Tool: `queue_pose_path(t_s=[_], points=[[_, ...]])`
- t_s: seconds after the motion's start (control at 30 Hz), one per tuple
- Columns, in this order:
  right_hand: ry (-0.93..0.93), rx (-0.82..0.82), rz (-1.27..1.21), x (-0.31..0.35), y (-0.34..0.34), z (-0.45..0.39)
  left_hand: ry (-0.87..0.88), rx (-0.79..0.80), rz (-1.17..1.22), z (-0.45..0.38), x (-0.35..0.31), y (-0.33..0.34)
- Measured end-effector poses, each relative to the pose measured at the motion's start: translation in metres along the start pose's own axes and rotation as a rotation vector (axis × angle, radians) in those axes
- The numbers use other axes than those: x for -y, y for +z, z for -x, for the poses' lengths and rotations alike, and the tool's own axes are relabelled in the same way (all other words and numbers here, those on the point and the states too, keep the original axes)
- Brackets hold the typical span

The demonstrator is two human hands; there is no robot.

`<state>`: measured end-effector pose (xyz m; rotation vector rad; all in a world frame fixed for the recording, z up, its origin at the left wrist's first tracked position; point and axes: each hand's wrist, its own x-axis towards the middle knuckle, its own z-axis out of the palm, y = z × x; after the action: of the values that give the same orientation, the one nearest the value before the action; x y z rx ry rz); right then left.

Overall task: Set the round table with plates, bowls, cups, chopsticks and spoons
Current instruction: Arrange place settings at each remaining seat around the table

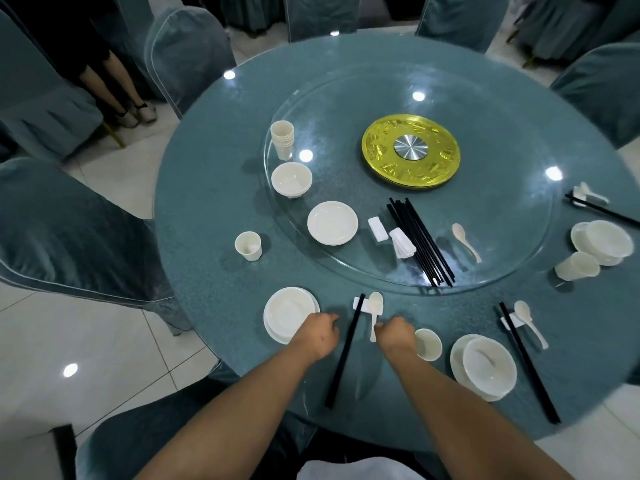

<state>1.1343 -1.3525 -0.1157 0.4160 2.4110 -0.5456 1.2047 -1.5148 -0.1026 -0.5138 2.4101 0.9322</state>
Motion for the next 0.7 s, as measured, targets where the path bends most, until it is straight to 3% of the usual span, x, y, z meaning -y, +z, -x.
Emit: queue_pose_path(t_s=[0.2, 0.7], points=[[-0.05, 0.007, 0.004, -0.008, -0.01, 0.027, -0.019, -0.002, 0.011, 0.014, -0.009, 0.0], [-0.36, -0.047, -0.056, -0.078, -0.046, 0.114, -0.12, -0.24, 0.14, 0.138, -0.028, 0.019]])
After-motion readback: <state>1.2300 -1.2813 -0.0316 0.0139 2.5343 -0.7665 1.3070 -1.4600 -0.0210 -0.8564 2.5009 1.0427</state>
